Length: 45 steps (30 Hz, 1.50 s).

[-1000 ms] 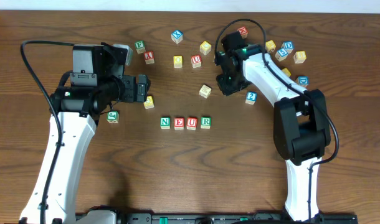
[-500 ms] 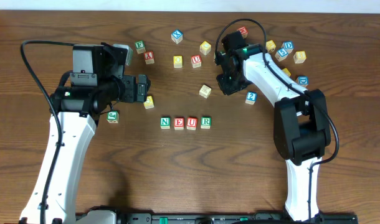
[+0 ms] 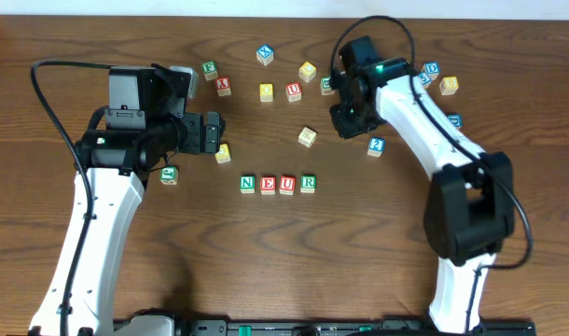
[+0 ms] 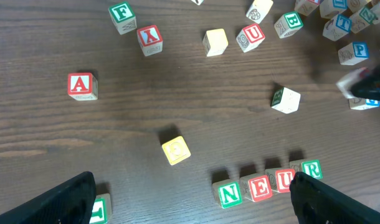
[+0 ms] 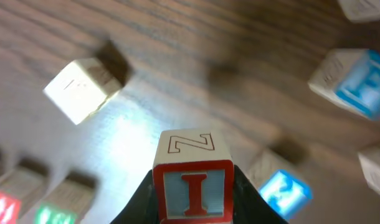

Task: Spell out NEURIPS
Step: 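Carry the red I block toward the right of the R block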

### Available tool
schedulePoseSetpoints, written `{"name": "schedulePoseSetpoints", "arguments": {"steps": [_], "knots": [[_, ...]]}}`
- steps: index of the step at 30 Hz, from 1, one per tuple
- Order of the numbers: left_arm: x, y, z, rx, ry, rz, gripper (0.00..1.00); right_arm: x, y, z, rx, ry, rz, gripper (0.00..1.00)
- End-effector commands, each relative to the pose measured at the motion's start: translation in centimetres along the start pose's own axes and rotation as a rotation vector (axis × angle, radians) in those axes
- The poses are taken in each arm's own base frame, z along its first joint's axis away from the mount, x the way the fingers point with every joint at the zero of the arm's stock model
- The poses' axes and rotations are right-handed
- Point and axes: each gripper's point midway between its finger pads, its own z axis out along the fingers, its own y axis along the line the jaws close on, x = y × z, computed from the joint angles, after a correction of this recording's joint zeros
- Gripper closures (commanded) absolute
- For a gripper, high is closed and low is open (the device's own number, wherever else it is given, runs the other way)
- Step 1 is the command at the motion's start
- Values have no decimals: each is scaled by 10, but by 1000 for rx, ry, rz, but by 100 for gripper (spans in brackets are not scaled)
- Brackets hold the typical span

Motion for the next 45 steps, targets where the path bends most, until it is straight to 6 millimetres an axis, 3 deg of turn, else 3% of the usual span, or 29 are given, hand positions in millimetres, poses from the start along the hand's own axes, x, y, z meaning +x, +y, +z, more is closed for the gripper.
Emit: {"name": "schedulePoseSetpoints", "arguments": {"steps": [1,10,18,24,30,37,45], "knots": [[-10,-3,-8,9,-32,12,2,-2,10,-27,-15,-37,54,89],[-10,-3,-8,9,-32,12,2,22,36,-23,116,22,108,96],[-10,-3,-8,9,-32,12,2,54,61,6,209,57,87,98],[-10,-3,-8,9,-32,12,2,73,58,15,205,42,119,98],[-10,-3,-8,9,-32,12,2,82,52,-6,184,-21,139,91],[-10,-3,-8,9,-32,12,2,91,52,-24,163,-57,147,92],[-10,-3,-8,9,-32,12,2,103,48,-12,166,-50,220,95]]}}
